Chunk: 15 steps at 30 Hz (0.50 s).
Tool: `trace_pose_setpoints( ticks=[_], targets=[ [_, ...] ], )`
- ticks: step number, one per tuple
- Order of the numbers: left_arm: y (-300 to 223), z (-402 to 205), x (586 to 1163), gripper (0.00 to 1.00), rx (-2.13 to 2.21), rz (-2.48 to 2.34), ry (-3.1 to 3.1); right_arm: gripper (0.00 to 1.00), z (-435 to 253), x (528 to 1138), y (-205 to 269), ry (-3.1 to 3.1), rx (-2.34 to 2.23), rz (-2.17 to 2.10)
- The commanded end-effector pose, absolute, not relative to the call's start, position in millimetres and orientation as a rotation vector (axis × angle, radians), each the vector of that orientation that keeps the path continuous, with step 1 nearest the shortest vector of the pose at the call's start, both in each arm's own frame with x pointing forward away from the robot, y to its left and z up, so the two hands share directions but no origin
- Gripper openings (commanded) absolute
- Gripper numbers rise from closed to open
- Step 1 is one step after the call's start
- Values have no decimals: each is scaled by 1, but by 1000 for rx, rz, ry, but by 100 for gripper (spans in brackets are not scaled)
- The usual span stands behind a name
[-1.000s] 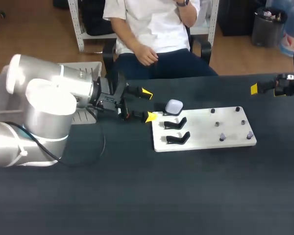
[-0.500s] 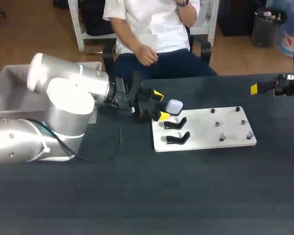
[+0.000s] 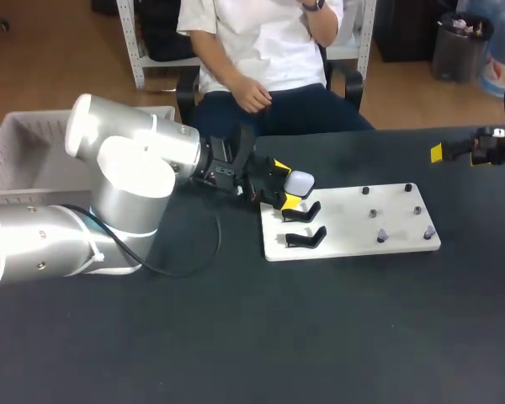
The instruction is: Pick up each earbud case from the left stands, insert the matching earbuds, close the lid, and place the case in the box.
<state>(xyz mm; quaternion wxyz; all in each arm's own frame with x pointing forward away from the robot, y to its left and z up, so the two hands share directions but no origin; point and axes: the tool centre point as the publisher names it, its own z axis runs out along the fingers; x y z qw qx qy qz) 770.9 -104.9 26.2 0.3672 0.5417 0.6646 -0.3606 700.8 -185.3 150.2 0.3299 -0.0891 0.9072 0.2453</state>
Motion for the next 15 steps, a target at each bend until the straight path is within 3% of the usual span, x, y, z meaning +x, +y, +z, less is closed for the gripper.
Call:
trace_pose_setpoints(
  ticks=[1,15],
  targets=[
    [-112,22,778,89,1392,-951,1706,100,150,700,-185,2373,-233,640],
    [-121,14,780,64,1391,-953,1721,100,150,700,-185,2373,-233,640]
  ],
)
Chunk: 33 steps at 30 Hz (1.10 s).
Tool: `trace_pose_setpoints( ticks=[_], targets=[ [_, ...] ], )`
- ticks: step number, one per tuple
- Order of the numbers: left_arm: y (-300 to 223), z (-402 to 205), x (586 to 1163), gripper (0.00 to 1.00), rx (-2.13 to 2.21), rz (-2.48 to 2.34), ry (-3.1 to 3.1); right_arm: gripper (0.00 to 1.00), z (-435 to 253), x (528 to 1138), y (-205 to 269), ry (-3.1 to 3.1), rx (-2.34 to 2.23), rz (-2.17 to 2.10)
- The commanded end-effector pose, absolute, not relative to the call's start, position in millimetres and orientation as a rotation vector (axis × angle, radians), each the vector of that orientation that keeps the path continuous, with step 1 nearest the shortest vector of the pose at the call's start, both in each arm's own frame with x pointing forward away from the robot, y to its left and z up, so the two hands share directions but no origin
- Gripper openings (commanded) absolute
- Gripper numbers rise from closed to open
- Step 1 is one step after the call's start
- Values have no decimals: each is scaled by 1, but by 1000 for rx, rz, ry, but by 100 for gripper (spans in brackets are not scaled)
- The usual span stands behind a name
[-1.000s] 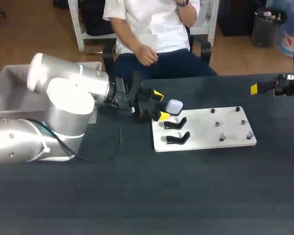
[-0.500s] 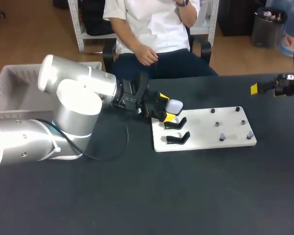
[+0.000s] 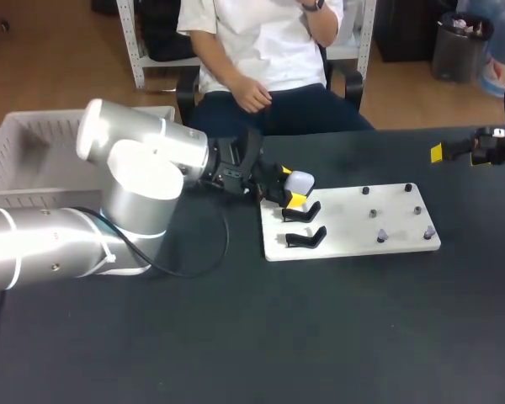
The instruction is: Pick up each earbud case from the left stands, insert the matching earbuds, close the lid, and place the case in the box.
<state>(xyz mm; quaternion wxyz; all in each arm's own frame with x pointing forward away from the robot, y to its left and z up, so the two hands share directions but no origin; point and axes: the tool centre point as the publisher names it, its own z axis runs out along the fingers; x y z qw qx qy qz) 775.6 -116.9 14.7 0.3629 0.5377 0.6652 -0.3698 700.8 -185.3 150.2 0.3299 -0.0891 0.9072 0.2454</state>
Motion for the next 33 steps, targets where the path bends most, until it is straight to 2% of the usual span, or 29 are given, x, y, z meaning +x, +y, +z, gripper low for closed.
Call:
trace_pose_setpoints(
  ticks=[1,6,18,22,27,29,30,33],
  targets=[
    [-121,14,780,62,1391,-952,1722,100,150,700,-185,2373,-233,640],
    [-122,12,781,51,1389,-950,1728,100,150,700,-185,2373,-233,640],
    [-124,9,782,44,1381,-952,1739,100,150,700,-185,2373,-233,640],
    [-123,8,783,38,1376,-956,1741,100,150,700,-185,2373,-233,640],
    [-123,8,782,22,1377,-957,1743,100,150,700,-185,2373,-233,640],
    [-123,9,781,12,1377,-958,1742,100,150,700,-185,2373,-233,640],
    [-122,9,781,2,1376,-959,1742,100,150,700,-185,2373,-233,640],
    [-122,9,781,0,1374,-959,1740,100,150,700,-185,2373,-233,640]
  ],
)
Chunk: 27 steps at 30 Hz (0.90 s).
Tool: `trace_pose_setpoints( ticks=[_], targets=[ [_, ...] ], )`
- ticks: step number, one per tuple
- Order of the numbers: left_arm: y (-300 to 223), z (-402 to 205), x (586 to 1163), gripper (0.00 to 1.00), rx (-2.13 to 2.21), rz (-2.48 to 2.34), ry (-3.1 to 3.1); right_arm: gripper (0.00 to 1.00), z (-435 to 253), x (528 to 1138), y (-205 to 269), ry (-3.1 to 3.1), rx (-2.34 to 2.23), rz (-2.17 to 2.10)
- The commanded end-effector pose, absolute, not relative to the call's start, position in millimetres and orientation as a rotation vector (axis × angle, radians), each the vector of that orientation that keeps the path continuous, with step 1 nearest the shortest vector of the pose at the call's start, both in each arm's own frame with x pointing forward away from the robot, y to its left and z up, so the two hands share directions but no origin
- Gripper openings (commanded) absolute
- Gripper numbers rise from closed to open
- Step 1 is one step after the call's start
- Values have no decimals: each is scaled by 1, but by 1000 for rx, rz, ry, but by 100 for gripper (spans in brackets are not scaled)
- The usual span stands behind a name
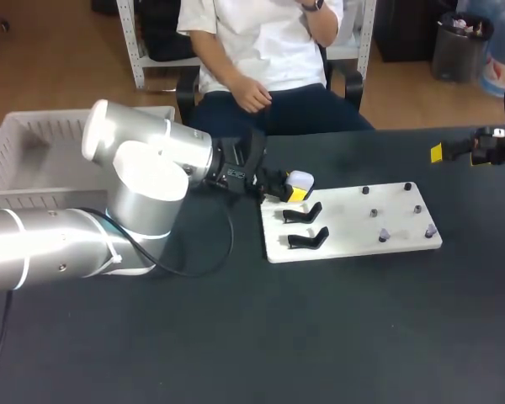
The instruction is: Pick up each earbud case from the left stands, insert the matching earbuds, close the lid, and place the case in the box.
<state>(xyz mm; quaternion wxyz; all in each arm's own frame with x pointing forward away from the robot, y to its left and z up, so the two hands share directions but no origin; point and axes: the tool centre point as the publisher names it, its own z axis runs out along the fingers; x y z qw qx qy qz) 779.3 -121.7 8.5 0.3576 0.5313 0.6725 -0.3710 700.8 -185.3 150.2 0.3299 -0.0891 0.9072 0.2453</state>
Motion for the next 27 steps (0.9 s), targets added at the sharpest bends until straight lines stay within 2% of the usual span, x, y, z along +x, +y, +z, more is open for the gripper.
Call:
trace_pose_setpoints(
  ticks=[1,10,22,27],
  targets=[
    [-121,9,781,0,1374,-957,1740,100,150,700,-185,2373,-233,640],
    [-111,21,788,0,1391,-938,1717,100,150,700,-185,2373,-233,640],
    [-106,65,777,0,1402,-859,1666,100,150,700,-185,2373,-233,640],
    [-111,71,781,0,1396,-851,1660,100,146,703,-154,2417,-337,628]
  ],
)
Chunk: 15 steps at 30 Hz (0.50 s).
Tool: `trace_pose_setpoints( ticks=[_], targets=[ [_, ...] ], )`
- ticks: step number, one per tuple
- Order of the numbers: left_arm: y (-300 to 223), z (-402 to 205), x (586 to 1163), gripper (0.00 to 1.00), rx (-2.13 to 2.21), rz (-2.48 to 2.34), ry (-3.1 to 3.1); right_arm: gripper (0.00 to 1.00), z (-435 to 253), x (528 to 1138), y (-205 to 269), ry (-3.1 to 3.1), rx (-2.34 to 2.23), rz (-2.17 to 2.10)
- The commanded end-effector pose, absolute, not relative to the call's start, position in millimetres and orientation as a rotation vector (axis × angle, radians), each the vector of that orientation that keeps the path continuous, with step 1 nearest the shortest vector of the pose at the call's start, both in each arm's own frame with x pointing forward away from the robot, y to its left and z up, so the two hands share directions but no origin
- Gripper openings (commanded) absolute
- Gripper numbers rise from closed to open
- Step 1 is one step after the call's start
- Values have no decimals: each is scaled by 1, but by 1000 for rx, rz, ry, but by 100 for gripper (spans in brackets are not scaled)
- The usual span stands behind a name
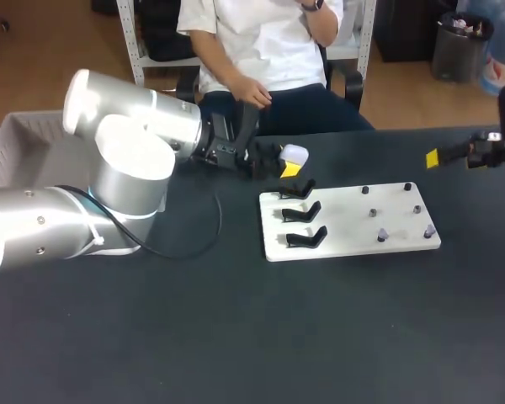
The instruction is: Pick up each earbud case from the left stands, insert the matching earbuds, close the lid, and place the case in the box.
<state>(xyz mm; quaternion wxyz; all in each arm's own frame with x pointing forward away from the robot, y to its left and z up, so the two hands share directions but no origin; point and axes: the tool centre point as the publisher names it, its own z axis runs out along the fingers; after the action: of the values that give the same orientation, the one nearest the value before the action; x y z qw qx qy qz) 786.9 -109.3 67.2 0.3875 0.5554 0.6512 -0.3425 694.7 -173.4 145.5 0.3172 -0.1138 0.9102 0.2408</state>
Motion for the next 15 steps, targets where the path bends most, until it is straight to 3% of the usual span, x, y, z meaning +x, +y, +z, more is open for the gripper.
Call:
trace_pose_setpoints(
  ticks=[1,15],
  targets=[
    [-113,72,782,0,1391,-851,1657,100,145,703,-147,2415,-366,639],
    [-156,113,773,0,1459,-885,1467,100,123,710,-77,2466,-509,748]
  ],
)
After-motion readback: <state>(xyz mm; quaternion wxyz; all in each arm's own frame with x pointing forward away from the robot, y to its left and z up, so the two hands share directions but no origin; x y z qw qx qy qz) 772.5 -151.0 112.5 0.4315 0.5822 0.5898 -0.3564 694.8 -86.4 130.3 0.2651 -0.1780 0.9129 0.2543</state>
